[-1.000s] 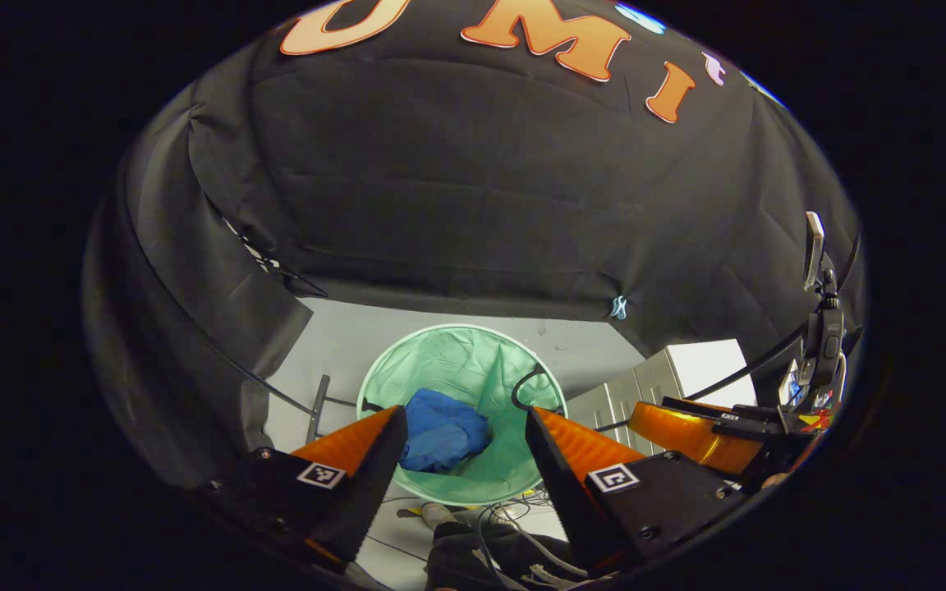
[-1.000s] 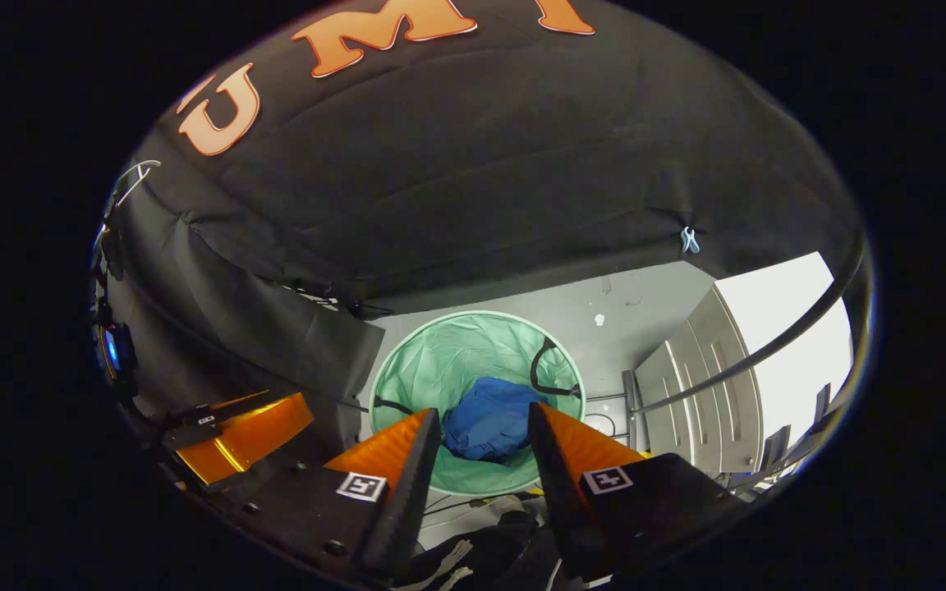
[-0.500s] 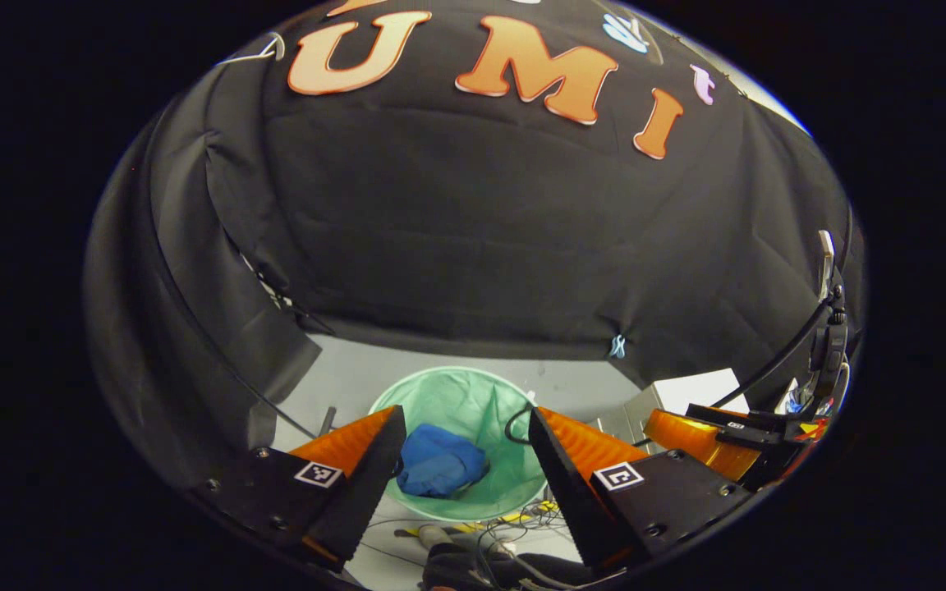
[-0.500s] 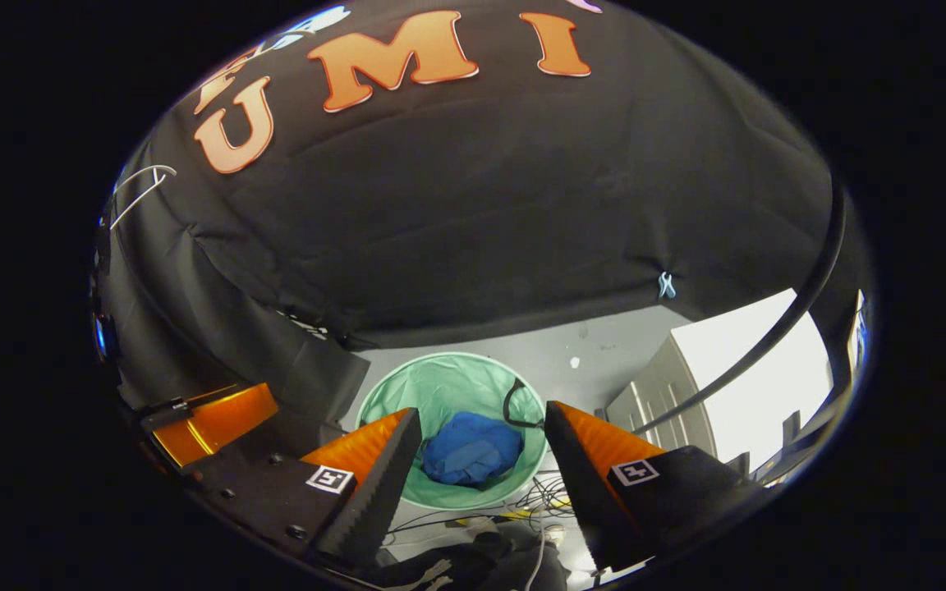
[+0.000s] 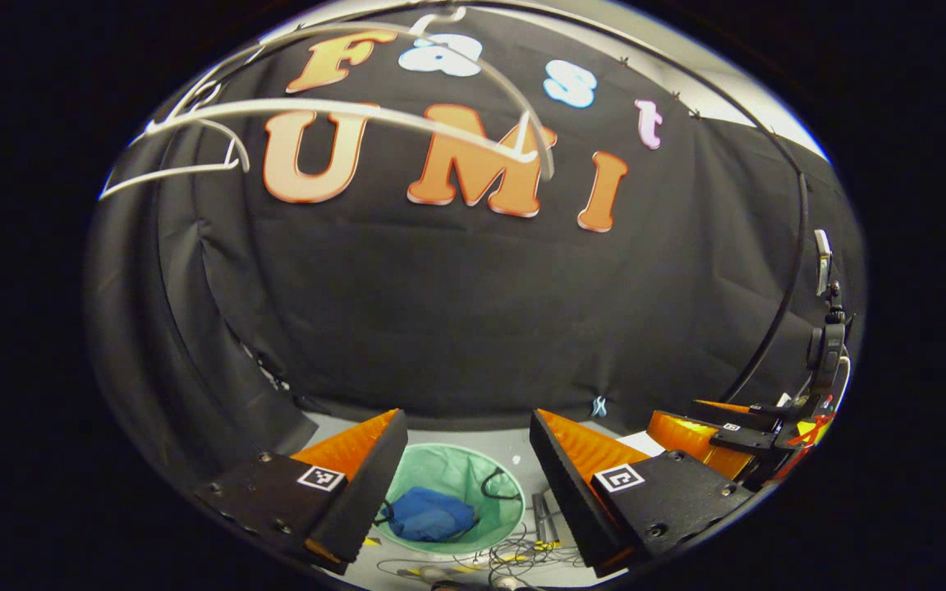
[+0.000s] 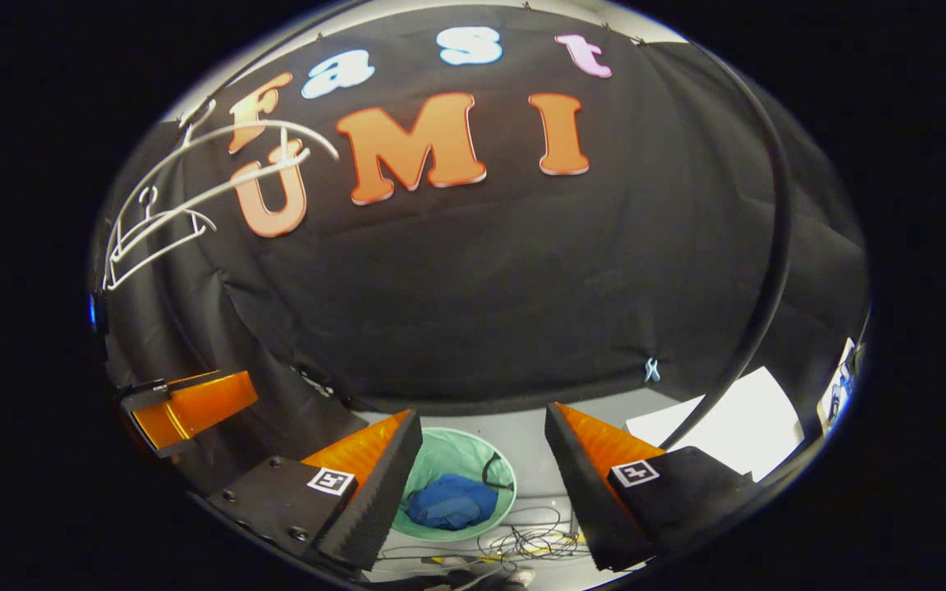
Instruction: Grasp the clothes on the hanger with both hands and then place them into the laundry hamper below.
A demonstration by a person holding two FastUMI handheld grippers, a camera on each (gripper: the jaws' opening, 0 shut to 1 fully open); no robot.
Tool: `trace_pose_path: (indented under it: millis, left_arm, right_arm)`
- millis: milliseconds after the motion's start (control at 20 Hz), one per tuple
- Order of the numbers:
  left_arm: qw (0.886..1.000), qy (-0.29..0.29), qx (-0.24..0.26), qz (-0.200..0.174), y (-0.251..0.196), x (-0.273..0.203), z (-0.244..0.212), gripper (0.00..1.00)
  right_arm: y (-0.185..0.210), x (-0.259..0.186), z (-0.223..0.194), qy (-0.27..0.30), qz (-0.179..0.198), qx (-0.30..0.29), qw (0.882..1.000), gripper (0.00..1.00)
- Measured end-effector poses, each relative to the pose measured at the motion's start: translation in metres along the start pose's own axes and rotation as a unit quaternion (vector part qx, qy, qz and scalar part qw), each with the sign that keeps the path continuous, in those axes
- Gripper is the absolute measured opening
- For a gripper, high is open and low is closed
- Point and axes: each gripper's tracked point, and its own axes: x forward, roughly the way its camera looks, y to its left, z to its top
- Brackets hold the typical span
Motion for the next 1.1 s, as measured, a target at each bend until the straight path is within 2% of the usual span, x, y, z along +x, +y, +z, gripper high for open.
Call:
trace_pose_path:
  millis: [250, 550, 600, 750, 800, 850, 1100]
  left_arm:
    - [0.997, -0.078, 0.002, -0.006, -0.031, -0.032, 0.063, 0.95]
    - [0.991, -0.135, 0.003, 0.005, -0.046, -0.067, 0.103, 0.92]
    - [0.990, -0.143, 0.002, 0.008, -0.050, -0.074, 0.109, 0.92]
    - [0.985, -0.173, -0.011, 0.009, -0.055, -0.092, 0.131, 0.92]
    - [0.983, -0.182, -0.011, 0.011, -0.055, -0.099, 0.137, 0.92]
    - [0.982, -0.191, -0.007, 0.016, -0.054, -0.105, 0.143, 0.92]
    - [0.974, -0.222, 0.004, 0.041, -0.048, -0.124, 0.157, 0.92]
  right_arm:
    - [-0.005, -0.050, 0.052, -0.065, 0.017, -0.019, 0.998, 0.98]
    - [-0.016, -0.103, 0.098, -0.134, 0.031, -0.029, 0.990, 0.98]
    - [-0.016, -0.113, 0.106, -0.142, 0.039, -0.026, 0.989, 0.89]
    - [-0.017, -0.137, 0.125, -0.169, 0.048, -0.019, 0.984, 0.89]
    - [-0.019, -0.143, 0.131, -0.178, 0.046, -0.023, 0.983, 1.00]
    - [-0.021, -0.148, 0.137, -0.186, 0.043, -0.030, 0.981, 0.88]
    - [-0.038, -0.173, 0.156, -0.227, 0.025, -0.064, 0.971, 0.88]
